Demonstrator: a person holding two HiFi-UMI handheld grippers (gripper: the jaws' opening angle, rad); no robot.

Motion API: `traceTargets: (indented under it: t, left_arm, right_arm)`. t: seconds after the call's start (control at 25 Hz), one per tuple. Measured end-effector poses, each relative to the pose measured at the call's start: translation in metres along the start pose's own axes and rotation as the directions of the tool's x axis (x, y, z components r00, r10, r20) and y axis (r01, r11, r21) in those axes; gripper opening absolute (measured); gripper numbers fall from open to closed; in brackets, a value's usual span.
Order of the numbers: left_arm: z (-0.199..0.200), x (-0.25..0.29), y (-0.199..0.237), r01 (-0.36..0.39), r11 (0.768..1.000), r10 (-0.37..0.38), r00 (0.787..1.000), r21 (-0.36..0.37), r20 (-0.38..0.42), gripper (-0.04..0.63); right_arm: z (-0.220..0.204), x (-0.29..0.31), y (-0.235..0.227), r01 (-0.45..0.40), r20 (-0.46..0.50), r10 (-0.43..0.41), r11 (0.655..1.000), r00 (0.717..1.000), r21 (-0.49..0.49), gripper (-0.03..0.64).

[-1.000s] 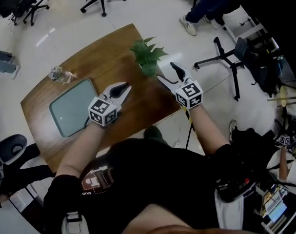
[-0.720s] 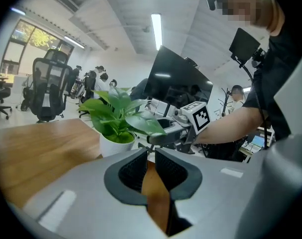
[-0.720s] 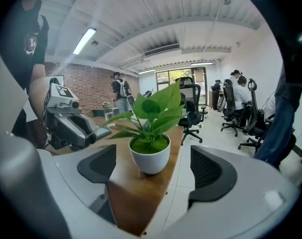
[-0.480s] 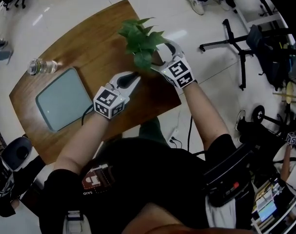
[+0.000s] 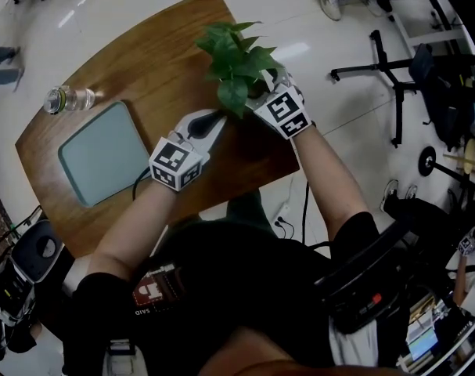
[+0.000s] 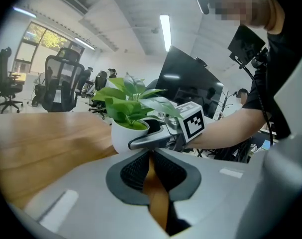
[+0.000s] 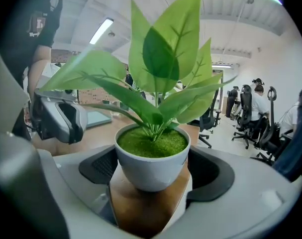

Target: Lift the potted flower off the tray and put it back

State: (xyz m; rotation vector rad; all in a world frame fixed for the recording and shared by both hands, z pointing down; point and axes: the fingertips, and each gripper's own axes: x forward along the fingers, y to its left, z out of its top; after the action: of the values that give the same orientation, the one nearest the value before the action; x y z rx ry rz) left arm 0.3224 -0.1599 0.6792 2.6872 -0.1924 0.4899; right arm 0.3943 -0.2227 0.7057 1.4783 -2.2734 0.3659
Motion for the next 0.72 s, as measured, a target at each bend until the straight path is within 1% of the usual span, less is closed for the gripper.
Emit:
traceTargets:
  t: [0.12, 0.24, 0.4, 0.48, 0.56, 0.72]
  left_arm:
    - [0.017, -0.011, 0.005, -0.014, 1.000, 0.014, 0.999, 0.011, 0.033, 0.018]
    - [0.032, -0.032, 0.011, -0.048, 0.999, 0.048, 0.997, 0.007, 0.058, 0.002]
    - [0.049, -0.082, 0.017, -0.108, 0.994, 0.105, 0.987, 0.014, 0.118, 0.002]
    - [0.053, -0.112, 0.026, -0.146, 0.989, 0.144, 0.978, 0.004, 0.154, 0.002]
    - [0.053, -0.143, 0.038, -0.193, 0.981, 0.192, 0.963, -0.011, 0.188, 0.002]
    - [0.046, -0.212, 0.063, -0.302, 0.952, 0.304, 0.924, -0.044, 0.231, 0.002]
  right_arm:
    - [0.015, -0.001, 0.002, 0.004, 0.027, -0.004, 1.000, 1.000, 0.018, 0.449]
    - [0.038, -0.007, 0.012, 0.002, 0.054, -0.003, 1.000, 0.999, 0.021, 0.449]
    - [0.079, -0.011, 0.052, -0.038, 0.105, 0.039, 0.999, 0.994, -0.010, 0.448]
    - [0.095, -0.003, 0.076, -0.069, 0.120, 0.072, 0.997, 0.990, -0.032, 0.448]
    - [0.108, 0.013, 0.103, -0.111, 0.127, 0.118, 0.992, 0.985, -0.058, 0.448]
    - [0.136, 0.050, 0.161, -0.208, 0.141, 0.221, 0.973, 0.965, -0.100, 0.448]
